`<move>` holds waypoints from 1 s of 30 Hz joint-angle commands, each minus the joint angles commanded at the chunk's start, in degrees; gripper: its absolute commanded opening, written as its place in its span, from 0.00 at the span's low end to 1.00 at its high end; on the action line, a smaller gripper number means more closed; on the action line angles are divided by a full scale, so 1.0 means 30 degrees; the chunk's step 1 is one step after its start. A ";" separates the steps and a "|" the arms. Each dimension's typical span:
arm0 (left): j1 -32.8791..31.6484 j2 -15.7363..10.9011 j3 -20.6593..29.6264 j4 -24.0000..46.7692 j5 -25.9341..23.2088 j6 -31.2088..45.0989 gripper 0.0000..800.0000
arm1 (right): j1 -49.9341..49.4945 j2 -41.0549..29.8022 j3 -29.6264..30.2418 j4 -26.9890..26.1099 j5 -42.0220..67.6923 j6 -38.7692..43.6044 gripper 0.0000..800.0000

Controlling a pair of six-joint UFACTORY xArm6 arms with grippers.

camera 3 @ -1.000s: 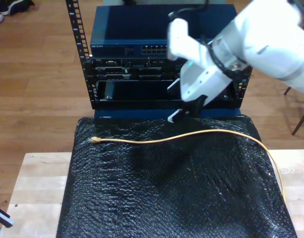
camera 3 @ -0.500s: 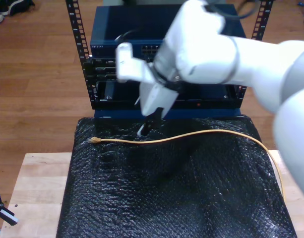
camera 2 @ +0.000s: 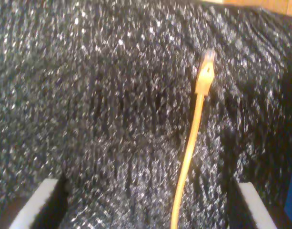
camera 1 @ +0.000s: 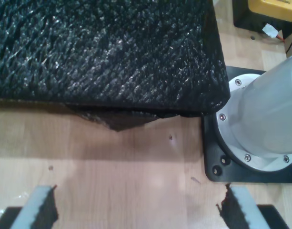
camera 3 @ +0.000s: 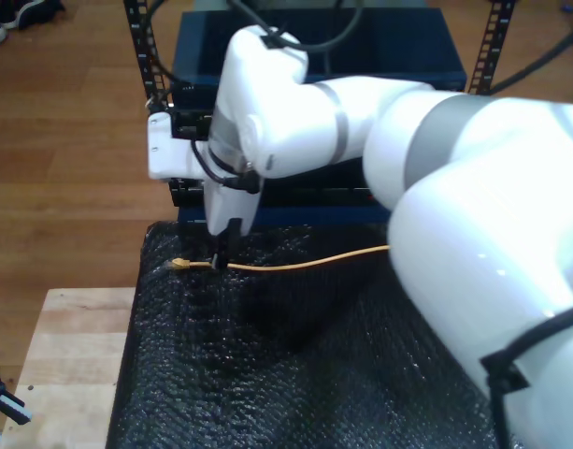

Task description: Grab the cable and plug it in

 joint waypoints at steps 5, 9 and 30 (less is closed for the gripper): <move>0.0029 0.0000 0.0000 -0.0264 -0.0234 -0.0498 1.00 | 0.0059 0.0733 -0.0908 -0.0029 0.0000 0.0352 0.99; 0.0029 0.0000 0.0000 -0.0264 -0.0352 -0.0586 1.00 | 0.0410 0.1553 -0.1846 -0.0850 0.0059 0.0996 0.98; 0.0059 0.0000 0.0440 -0.0264 -0.0527 -0.0615 1.00 | 0.1612 0.5363 -0.5509 -0.3604 0.0557 0.3956 0.97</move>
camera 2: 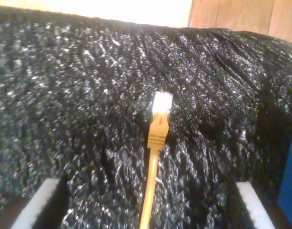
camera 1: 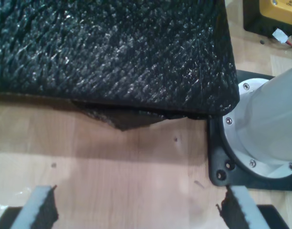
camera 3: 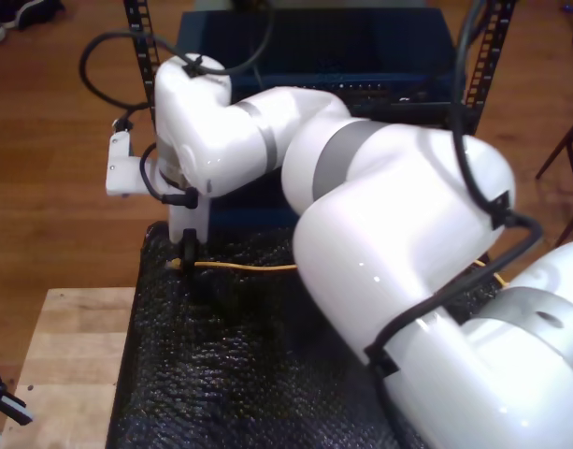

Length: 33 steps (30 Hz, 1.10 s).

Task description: Grab the cable and plug it in

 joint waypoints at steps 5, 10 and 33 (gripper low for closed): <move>-0.0029 0.0000 0.0088 0.0000 -0.0117 0.0000 1.00 | 0.0088 0.0645 -0.0205 -0.0059 -0.0029 0.0498 0.97; -0.0029 0.0059 0.0117 0.0000 -0.0147 0.0000 1.00 | 0.0117 0.1319 -0.0586 -0.0059 0.0000 0.0527 0.97; -0.0381 0.0264 0.0352 0.0000 -0.0557 0.0000 1.00 | 0.0088 0.2022 -0.1524 -0.0264 0.0176 0.0498 0.79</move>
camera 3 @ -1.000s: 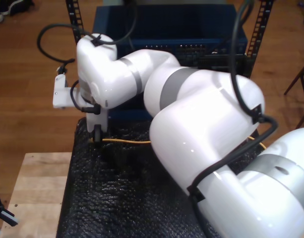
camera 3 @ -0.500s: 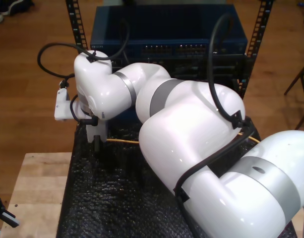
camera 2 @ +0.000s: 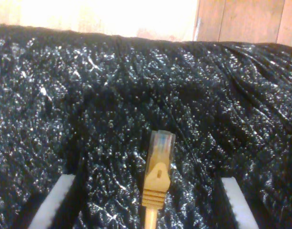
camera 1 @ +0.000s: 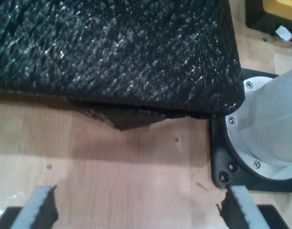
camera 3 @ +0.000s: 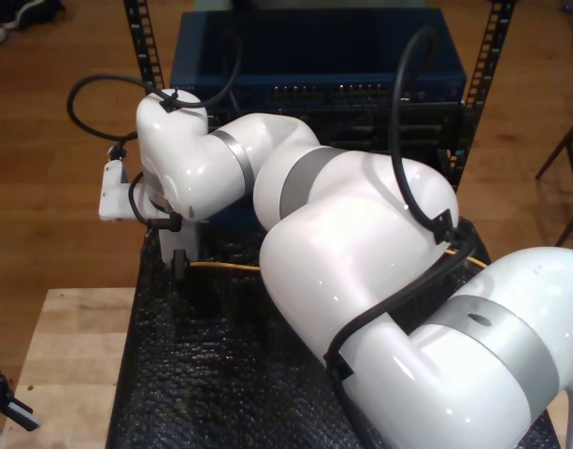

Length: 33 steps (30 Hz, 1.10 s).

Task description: Grab the cable and plug it in

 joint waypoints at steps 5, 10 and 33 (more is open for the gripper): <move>0.0000 0.0000 0.0000 0.0000 0.0000 0.0000 1.00 | 0.0000 0.0000 0.0000 -0.0527 0.0000 0.0059 0.68; -0.0029 0.0000 0.0000 0.0000 0.0000 0.0000 1.00 | 0.0000 0.0000 0.0000 -0.0527 0.0000 0.0117 0.63; -0.0088 0.0000 0.0000 0.0000 -0.0029 0.0000 1.00 | 0.0029 -0.0029 -0.0029 -0.1817 0.0000 0.1231 0.52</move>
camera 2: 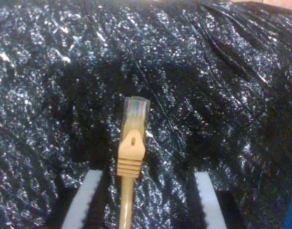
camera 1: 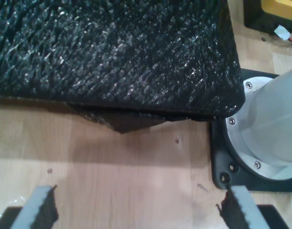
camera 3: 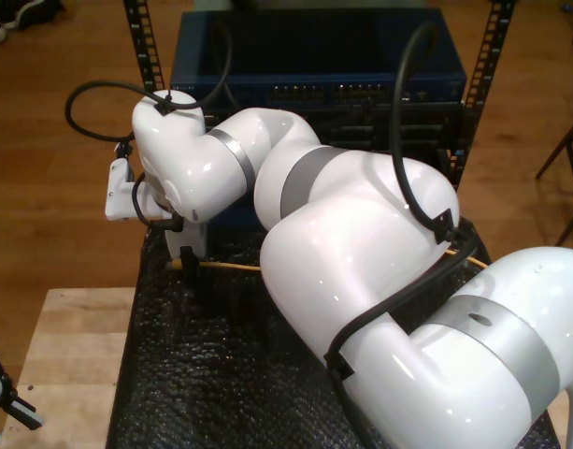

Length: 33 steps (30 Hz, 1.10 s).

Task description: Grab the cable and plug it in

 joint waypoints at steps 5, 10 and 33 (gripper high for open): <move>-0.0234 0.0000 -0.0029 0.0000 0.0000 0.0000 1.00 | 0.0029 0.0029 0.0000 0.0000 0.0000 0.0029 0.52; -0.0234 0.0000 -0.0029 0.0000 0.0000 0.0000 1.00 | 0.0059 0.0088 0.0000 0.0000 0.0000 0.0029 0.52; -0.0234 0.0059 -0.0029 0.0000 -0.0029 0.0000 1.00 | 0.0176 0.0381 -0.0469 0.0000 -0.0088 0.0088 0.41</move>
